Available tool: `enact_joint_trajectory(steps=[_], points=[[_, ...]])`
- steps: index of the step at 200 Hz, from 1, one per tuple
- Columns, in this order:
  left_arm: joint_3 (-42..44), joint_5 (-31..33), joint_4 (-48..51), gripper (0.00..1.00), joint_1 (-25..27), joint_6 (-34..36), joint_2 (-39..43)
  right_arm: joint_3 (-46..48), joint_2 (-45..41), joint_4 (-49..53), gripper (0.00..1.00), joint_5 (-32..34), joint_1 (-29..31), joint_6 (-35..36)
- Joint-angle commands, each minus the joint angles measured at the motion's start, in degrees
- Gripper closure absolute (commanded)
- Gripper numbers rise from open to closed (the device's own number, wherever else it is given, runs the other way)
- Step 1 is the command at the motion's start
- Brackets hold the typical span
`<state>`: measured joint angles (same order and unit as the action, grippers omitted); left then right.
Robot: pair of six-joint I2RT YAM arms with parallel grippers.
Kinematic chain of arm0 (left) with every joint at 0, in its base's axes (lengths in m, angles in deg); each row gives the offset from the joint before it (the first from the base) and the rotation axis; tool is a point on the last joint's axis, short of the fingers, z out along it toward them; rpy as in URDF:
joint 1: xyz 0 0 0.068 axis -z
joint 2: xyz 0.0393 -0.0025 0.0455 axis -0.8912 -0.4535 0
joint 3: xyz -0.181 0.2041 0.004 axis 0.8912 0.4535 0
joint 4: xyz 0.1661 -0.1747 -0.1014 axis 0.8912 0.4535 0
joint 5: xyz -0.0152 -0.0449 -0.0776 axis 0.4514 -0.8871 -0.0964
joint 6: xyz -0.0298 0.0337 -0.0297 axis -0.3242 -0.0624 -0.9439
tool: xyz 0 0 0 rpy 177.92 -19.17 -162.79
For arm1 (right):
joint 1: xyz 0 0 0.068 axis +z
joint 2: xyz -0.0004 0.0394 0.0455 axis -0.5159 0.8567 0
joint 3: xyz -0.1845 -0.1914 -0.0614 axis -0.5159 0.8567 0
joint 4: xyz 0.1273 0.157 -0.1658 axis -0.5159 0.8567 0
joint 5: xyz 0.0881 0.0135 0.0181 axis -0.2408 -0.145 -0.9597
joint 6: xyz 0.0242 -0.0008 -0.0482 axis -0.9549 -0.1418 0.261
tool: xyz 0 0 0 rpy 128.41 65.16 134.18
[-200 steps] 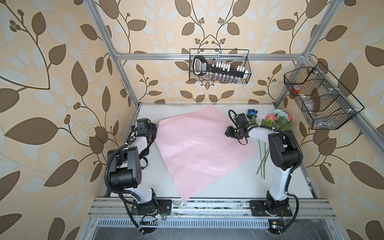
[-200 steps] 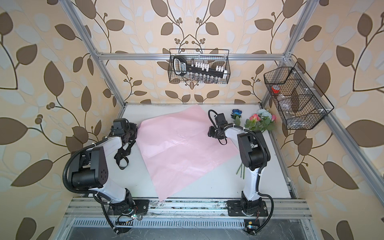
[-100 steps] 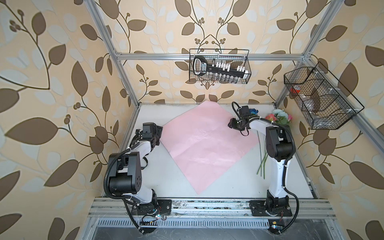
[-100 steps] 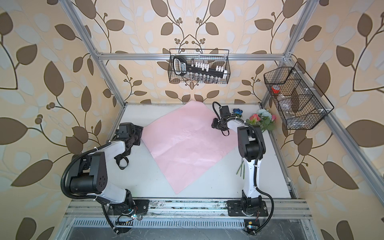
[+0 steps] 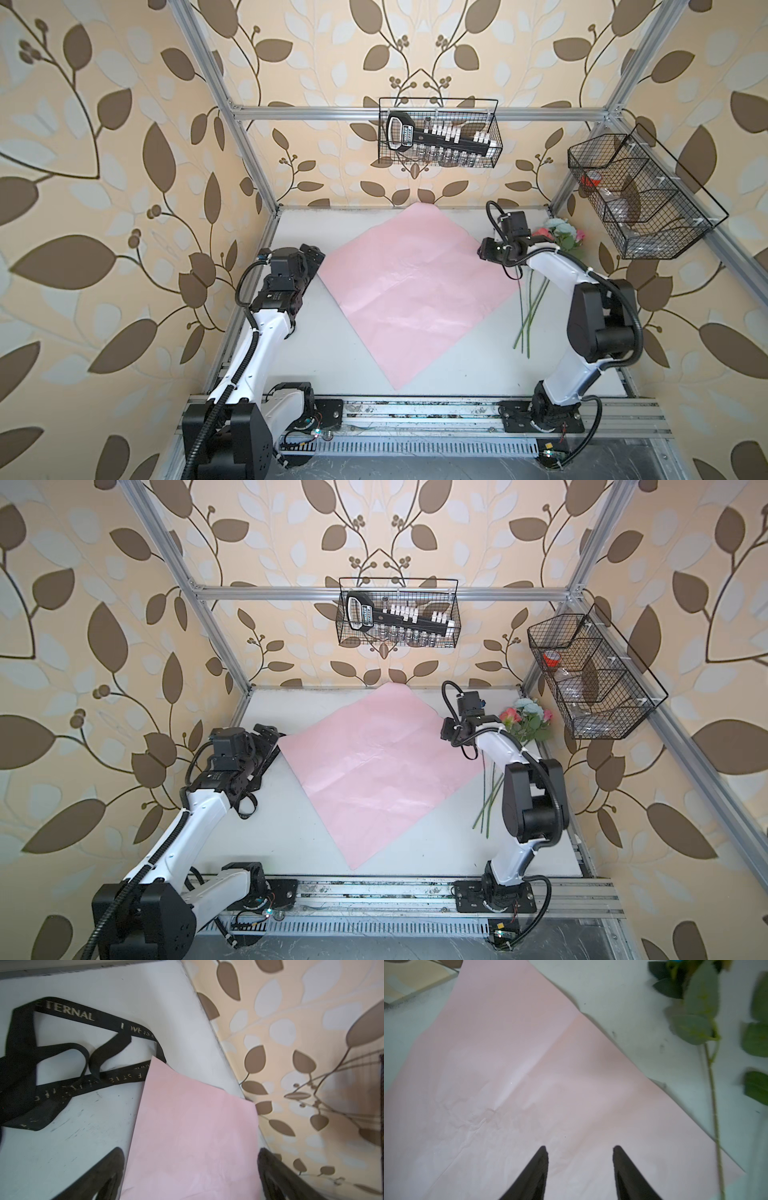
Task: Tie the bouquet of fake flowers
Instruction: 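Spread the unfolded pink paper flat with both grippers, then release, then grasp the pink rose stem with right gripper while left gripper moves over paper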
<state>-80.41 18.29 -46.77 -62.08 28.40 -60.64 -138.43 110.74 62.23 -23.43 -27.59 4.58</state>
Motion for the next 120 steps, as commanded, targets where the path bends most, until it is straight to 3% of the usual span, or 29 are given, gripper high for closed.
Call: enact_joint_trajectory(steps=[1,23,44,91,120], points=[[-1.2,-4.8,4.0,0.01,9.0,12.8,-2.5,6.0,-2.7,1.5,0.50,5.0,-4.1,-0.6],[-1.8,-4.6,2.5,0.01,18.4,17.3,-6.1,10.2,-6.1,1.2,0.50,7.4,-7.0,-0.7],[-2.8,-4.2,1.7,0.06,23.9,20.3,-11.2,13.1,-7.9,0.6,0.51,10.4,-9.2,-1.4],[-4.0,-5.9,1.7,0.20,31.5,20.2,-22.8,14.7,-7.7,-1.7,0.52,10.4,-14.7,-2.5],[-1.6,-6.0,0.9,0.25,34.3,17.4,-24.1,13.9,-4.3,-3.3,0.52,9.5,-15.1,-2.1]])
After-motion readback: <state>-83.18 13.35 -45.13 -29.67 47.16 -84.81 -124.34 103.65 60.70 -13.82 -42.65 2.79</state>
